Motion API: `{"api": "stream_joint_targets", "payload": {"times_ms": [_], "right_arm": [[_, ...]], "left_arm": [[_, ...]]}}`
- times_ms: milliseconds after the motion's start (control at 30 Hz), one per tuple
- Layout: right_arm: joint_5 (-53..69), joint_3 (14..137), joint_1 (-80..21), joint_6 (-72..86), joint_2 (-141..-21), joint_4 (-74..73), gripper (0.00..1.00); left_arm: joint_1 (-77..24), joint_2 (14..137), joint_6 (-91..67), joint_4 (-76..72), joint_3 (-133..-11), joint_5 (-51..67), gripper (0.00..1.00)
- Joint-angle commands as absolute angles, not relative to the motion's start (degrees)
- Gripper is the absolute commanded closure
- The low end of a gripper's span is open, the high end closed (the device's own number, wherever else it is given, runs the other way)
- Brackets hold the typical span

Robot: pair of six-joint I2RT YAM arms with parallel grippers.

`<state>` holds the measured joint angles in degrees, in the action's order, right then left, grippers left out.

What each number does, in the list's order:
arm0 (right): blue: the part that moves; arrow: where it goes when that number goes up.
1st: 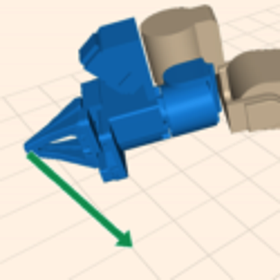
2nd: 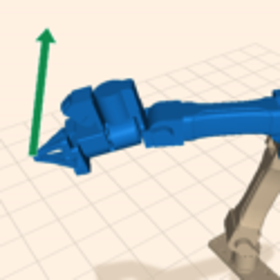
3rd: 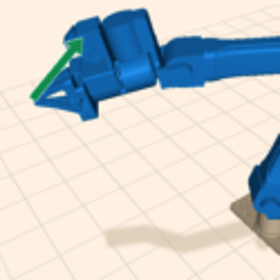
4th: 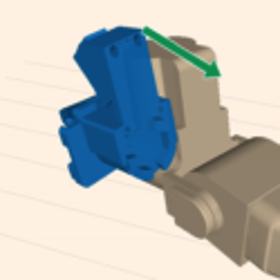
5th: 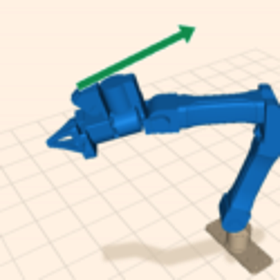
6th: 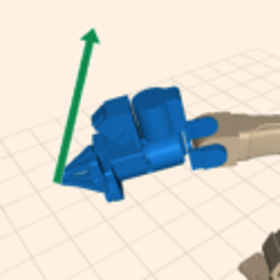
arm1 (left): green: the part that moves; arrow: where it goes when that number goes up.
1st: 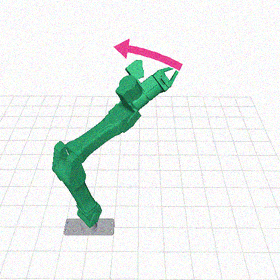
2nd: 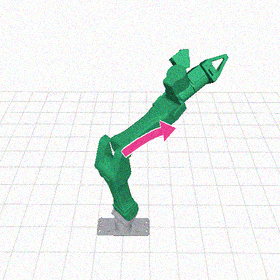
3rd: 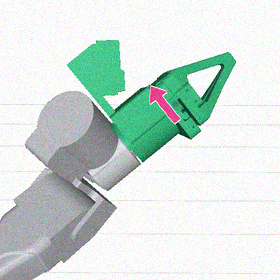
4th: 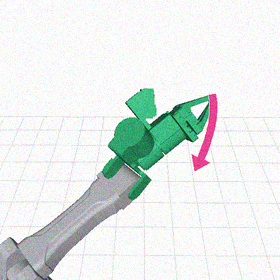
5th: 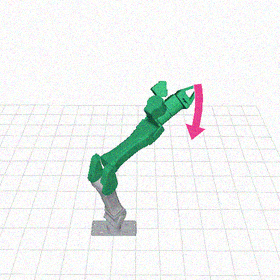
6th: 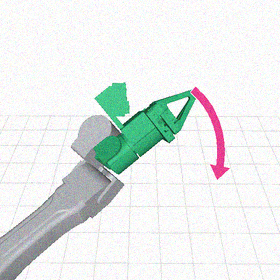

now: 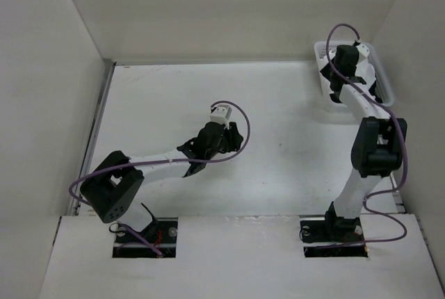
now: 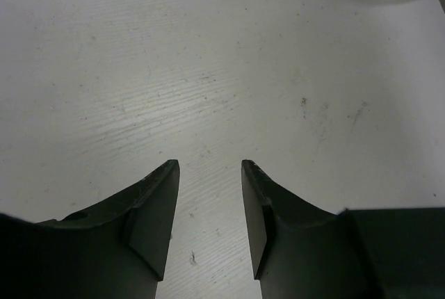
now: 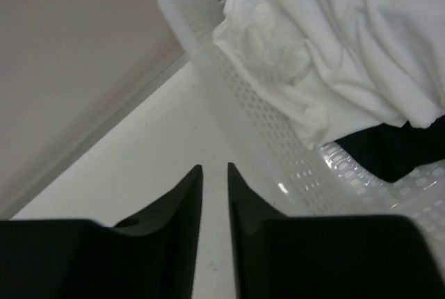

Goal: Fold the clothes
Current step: Grab the tank top from the pile

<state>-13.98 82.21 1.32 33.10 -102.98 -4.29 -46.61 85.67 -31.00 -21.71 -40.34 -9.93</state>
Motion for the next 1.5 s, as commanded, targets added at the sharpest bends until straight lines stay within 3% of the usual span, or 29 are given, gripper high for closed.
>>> {"api": "stream_joint_targets", "payload": {"times_ms": [0,133,333,1033,1167,1233,1467], "right_arm": [[-14.77,90.15,3.82,31.9,-108.52,-3.6,0.7],[-14.24,95.0,6.28,32.17,-113.72,-3.6,0.52],[-6.34,102.64,8.39,31.2,-120.4,-4.39,0.47],[-8.35,117.95,8.75,33.75,-135.17,-9.23,0.49],[-8.26,118.31,8.66,34.1,-135.09,-8.97,0.84],[-8.18,116.47,8.66,34.63,-133.43,-7.22,0.95],[-6.86,101.88,8.66,37.44,-114.03,6.93,1.0]], "left_arm": [[-46.8,83.85,-30.41,-26.81,-39.81,-9.4,0.59],[-46.19,84.64,-30.76,-27.6,-39.81,-9.23,0.55],[-46.01,86.48,-30.94,-28.83,-40.17,-8.62,0.54],[-43.55,90.26,-31.64,-30.41,-40.87,-7.29,0.54],[-43.2,90.7,-31.99,-30.67,-41.04,-6.68,0.54],[-43.11,90.7,-32.17,-30.94,-40.96,-6.33,0.54],[-42.84,89.21,-32.43,-30.94,-41.04,-6.5,0.54]]}}
